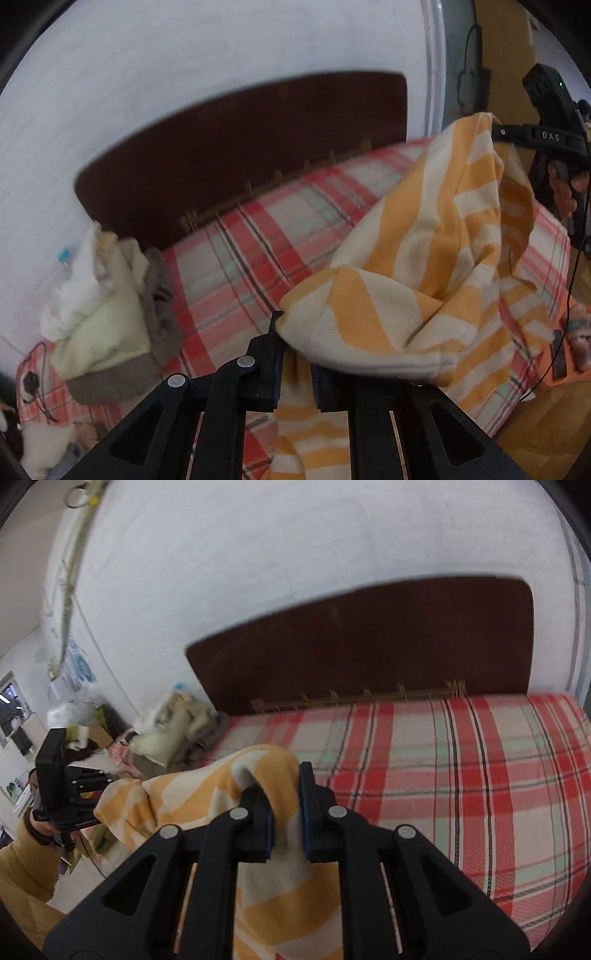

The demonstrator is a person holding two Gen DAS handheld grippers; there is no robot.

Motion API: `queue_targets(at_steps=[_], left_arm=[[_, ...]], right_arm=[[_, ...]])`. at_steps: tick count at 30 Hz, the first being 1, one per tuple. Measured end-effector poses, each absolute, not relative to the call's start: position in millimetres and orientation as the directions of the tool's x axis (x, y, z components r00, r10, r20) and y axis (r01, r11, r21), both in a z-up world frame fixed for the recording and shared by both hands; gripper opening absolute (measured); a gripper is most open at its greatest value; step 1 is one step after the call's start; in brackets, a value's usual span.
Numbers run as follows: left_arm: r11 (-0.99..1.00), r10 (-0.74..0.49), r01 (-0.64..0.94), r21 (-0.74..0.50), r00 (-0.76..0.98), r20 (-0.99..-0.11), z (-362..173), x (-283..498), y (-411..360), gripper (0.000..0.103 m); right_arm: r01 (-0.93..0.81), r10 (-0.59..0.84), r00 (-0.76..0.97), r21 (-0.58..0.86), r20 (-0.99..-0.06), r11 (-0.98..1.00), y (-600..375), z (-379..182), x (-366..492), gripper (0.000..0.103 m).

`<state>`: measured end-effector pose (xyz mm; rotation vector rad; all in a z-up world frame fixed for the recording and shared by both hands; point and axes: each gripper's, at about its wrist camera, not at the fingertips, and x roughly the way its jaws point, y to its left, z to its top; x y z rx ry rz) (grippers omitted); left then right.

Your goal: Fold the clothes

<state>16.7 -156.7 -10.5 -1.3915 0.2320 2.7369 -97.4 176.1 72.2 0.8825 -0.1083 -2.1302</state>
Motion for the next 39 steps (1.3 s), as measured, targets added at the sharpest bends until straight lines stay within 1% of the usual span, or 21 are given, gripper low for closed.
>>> queue_targets(at_steps=[2,4,6,8,10,11,13,14,15,16,17,18,21,23,27,28,30,32,35,38,39], left_arm=[[-0.989,-0.015,-0.119,0.091,-0.529,-0.849,-43.7,-8.2,-163.2,0.008],[-0.993,-0.009,-0.099,0.067,-0.496,-0.868,-58.1,-31.0,-175.6,0.008],[-0.997,0.017,-0.073,0.021,-0.487,-0.873,-55.4,-45.9,-194.6,0.008],[-0.998,0.026,-0.057,0.002,-0.491,-0.871,-53.0,-56.9,-207.6,0.008],[-0.998,0.033,-0.065,-0.001,-0.491,-0.870,-46.8,-61.2,-209.5,0.008],[-0.997,0.050,-0.076,-0.014,-0.491,-0.870,-46.8,-61.3,-210.3,0.010],[-0.994,0.093,-0.093,-0.053,-0.496,-0.863,-46.6,-55.6,-210.1,0.025],[-0.992,0.118,-0.108,-0.072,-0.507,-0.854,-46.7,-51.5,-210.0,0.038],[-0.990,0.131,-0.120,-0.079,-0.523,-0.842,-46.3,-45.5,-208.7,0.045],[-0.987,0.144,-0.139,-0.082,-0.535,-0.833,-46.0,-38.5,-206.5,0.048],[-0.984,0.157,-0.158,-0.083,-0.546,-0.823,-45.8,-31.5,-204.2,0.053],[-0.981,0.167,-0.174,-0.082,-0.557,-0.814,-45.5,-24.5,-202.4,0.058],[-0.975,0.166,-0.216,-0.046,-0.582,-0.796,-46.6,-1.3,-194.5,0.065],[-0.968,0.151,-0.249,0.000,-0.587,-0.796,-52.9,10.7,-183.7,0.066],[-0.955,0.092,-0.284,0.082,-0.550,-0.830,-78.0,24.4,-158.6,0.066],[-0.954,0.093,-0.288,0.081,-0.541,-0.836,-82.7,25.7,-155.0,0.066],[-0.953,0.099,-0.295,0.071,-0.523,-0.847,-91.3,26.2,-147.9,0.066],[-0.951,0.090,-0.298,0.081,-0.517,-0.852,-97.2,24.2,-142.1,0.066],[-0.954,0.088,-0.289,0.076,-0.514,-0.853,-101.2,18.4,-139.5,0.066],[-0.964,0.070,-0.255,0.076,-0.518,-0.853,-103.3,9.7,-143.9,0.066],[-0.967,0.068,-0.245,0.072,-0.518,-0.853,-103.8,6.4,-145.7,0.065]], right_arm=[[0.617,-0.689,-0.378,0.387,-0.618,-0.685,164.6,32.6,-123.1,0.013],[0.589,-0.658,-0.352,0.389,-0.666,-0.708,158.8,6.8,-141.8,0.013],[0.569,-0.643,-0.336,0.395,-0.689,-0.721,154.8,-10.1,-159.3,0.013],[0.559,-0.652,-0.321,0.419,-0.687,-0.716,155.5,-15.3,-177.0,0.013],[0.551,-0.622,-0.336,0.388,-0.707,-0.739,151.5,-18.6,-190.7,0.014],[0.545,-0.601,-0.337,0.371,-0.724,-0.752,149.3,-20.1,-196.6,0.014],[0.541,-0.537,-0.348,0.304,-0.768,-0.784,143.7,-25.2,-205.0,0.017],[0.552,-0.508,-0.362,0.259,-0.781,-0.792,141.6,-25.7,-203.7,0.023],[0.561,-0.483,-0.385,0.216,-0.786,-0.799,140.4,-24.4,-200.4,0.029],[0.571,-0.470,-0.412,0.181,-0.780,-0.801,141.5,-22.0,-195.0,0.046],[0.579,-0.468,-0.438,0.158,-0.768,-0.800,144.1,-19.0,-188.7,0.059],[0.587,-0.467,-0.462,0.135,-0.754,-0.798,146.8,-16.0,-182.2,0.061],[0.641,-0.467,-0.532,0.025,-0.706,-0.767,150.3,-3.5,-148.9,0.061],[0.696,-0.493,-0.547,-0.039,-0.677,-0.717,149.0,4.7,-120.4,0.061],[0.747,-0.506,-0.594,-0.195,-0.626,-0.636,141.5,11.5,-71.8,0.061],[0.743,-0.501,-0.612,-0.229,-0.611,-0.629,140.8,13.5,-64.1,0.061],[0.715,-0.471,-0.638,-0.242,-0.609,-0.656,144.5,18.6,-64.8,0.062],[0.669,-0.464,-0.607,-0.099,-0.645,-0.737,160.6,25.7,-88.2,0.062],[0.577,-0.563,-0.460,0.251,-0.687,-0.777,196.3,21.6,-131.3,0.063],[0.552,-0.587,-0.475,0.297,-0.655,-0.779,210.3,25.9,-133.7,0.063],[0.540,-0.634,-0.453,0.373,-0.627,-0.754,218.6,27.3,-136.9,0.063]])
